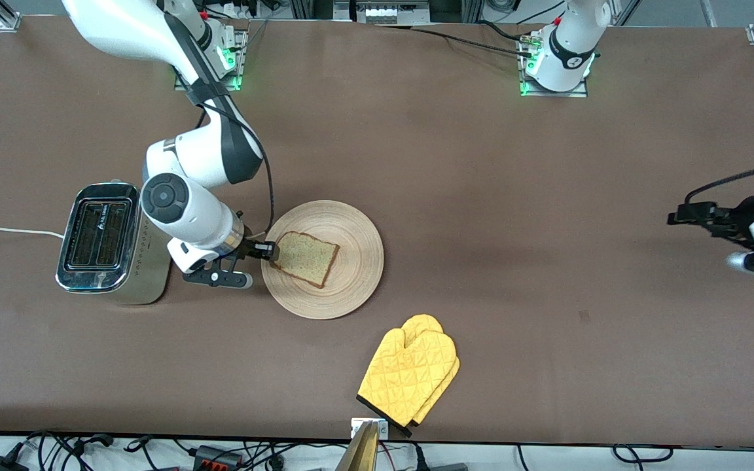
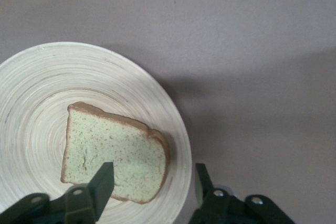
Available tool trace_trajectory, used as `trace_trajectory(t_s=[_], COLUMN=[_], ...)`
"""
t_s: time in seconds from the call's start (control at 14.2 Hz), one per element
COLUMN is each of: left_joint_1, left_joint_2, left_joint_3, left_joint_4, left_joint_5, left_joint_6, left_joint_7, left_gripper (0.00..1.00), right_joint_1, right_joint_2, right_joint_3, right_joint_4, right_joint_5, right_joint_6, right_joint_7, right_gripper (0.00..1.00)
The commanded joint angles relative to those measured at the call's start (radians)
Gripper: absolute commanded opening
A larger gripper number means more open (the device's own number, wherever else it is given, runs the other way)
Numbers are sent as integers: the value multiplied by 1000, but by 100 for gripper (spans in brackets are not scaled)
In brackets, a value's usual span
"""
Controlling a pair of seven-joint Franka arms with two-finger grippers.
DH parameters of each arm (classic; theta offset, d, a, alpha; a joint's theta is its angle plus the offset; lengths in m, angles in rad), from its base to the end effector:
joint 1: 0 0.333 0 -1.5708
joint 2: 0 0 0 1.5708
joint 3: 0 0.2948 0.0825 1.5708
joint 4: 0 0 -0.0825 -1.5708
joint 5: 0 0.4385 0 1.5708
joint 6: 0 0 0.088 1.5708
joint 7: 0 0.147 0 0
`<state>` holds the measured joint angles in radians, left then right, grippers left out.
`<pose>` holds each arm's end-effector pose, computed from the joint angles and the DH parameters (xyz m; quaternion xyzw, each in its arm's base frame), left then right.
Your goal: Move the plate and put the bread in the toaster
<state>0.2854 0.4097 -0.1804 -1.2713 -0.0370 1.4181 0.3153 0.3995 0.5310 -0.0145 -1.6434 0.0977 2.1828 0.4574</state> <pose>0.6790 0.0837 0.4438 0.9851 -0.1017 -0.1134 0.0803 0.6624 0.2764 0.2185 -0.9973 0.0630 0.0110 0.0350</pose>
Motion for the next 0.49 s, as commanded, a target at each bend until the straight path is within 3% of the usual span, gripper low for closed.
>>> trace_trajectory(t_s=[0.0,0.28,0.42], left_joint_1=[4,28,11], left_joint_2=[17,-40,-72], left_joint_3=[-4,-5,-30], left_joint_4=[102,154,139], left_joint_5=[31,37,136], left_joint_6=[-79,-94,-96], left_joint_7=[2,-10,-59], left_gripper=[100,100,100], right_joint_1=[27,53,55], right_joint_2=[41,96,107], right_joint_3=[-10,-10,-10], right_joint_4=[13,17,13], right_joint_5=[8,8,8], right_joint_6=[31,52,51], right_joint_7=[76,115,113], right_gripper=[68,60,59])
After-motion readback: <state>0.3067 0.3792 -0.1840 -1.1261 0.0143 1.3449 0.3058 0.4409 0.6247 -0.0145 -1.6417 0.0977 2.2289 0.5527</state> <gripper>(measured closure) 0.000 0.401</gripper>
